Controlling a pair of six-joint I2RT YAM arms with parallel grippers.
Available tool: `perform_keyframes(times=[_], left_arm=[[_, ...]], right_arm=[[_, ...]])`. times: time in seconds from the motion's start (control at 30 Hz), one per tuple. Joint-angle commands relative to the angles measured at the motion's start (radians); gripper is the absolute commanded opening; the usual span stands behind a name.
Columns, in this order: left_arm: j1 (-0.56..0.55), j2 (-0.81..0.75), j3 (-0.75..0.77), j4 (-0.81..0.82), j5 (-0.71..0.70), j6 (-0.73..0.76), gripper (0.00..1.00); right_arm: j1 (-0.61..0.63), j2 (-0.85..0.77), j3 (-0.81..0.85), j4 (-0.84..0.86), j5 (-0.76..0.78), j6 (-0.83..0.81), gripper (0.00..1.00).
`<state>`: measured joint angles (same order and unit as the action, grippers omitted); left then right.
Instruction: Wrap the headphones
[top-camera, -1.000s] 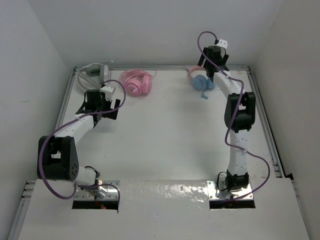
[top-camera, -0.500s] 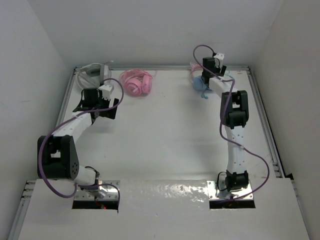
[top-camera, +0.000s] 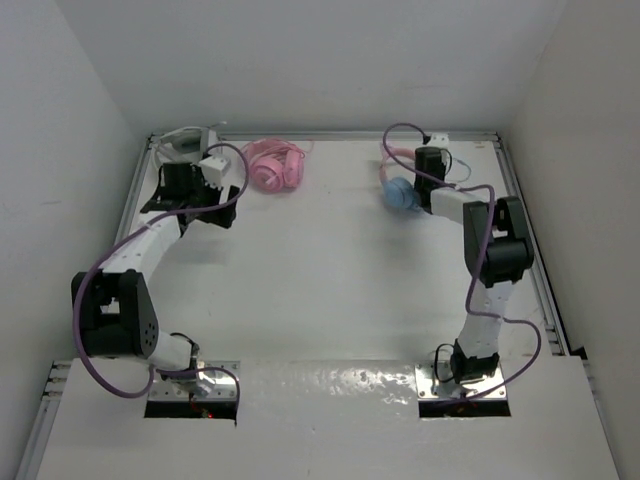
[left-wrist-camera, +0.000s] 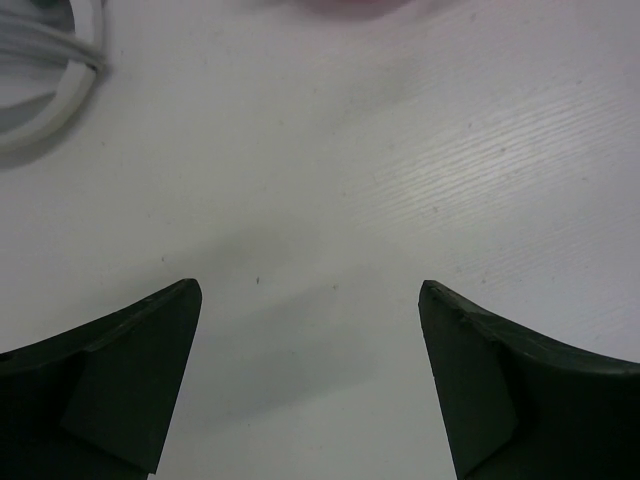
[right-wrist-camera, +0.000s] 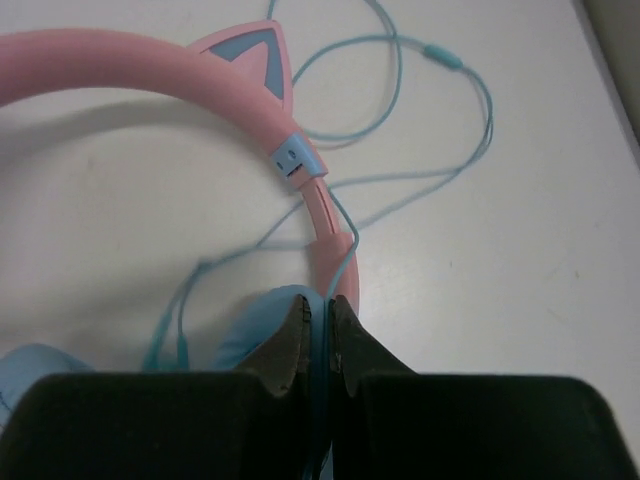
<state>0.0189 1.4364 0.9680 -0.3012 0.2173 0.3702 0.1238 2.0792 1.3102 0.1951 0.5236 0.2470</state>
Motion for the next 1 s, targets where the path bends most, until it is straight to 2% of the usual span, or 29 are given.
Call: perform_keyframes(times=[0.0,0.1,0.23,0.33,0.57,0.73,0.97], left_arm=[[0.007,0.002,0.096,-0.038,0.122,0.032,0.87],[-0.008,0.007,0.164,-0.076,0.163,0.042,0.86],[-0.152,0.025,0.234,-0.118,0.102,0.058,0.86],[-0.243,0.056,0.259,-0.107,0.132,0.053,0.89],[-0.401,0.284,0.403,-0.13,0.116,-0.016,0.91],[-0.447,0.406,0.442,-0.11,0.056,-0.042,0.91],[-0.473,0.458,0.463,-0.098,0.099,-0.053,0.91]], right_arm=[[0.045,-0.18,-0.172,0.188,-0.092,-0.109,0.0],[0.091,-0.266,-0.288,0.259,-0.117,-0.17,0.0],[0.163,-0.332,-0.432,0.345,-0.14,-0.202,0.0],[0.224,-0.364,-0.501,0.398,-0.154,-0.226,0.0],[0.372,-0.456,-0.632,0.484,-0.139,-0.189,0.0],[0.467,-0.507,-0.666,0.501,-0.108,-0.189,0.0],[0.554,-0.541,-0.672,0.521,-0.108,-0.193,0.0]])
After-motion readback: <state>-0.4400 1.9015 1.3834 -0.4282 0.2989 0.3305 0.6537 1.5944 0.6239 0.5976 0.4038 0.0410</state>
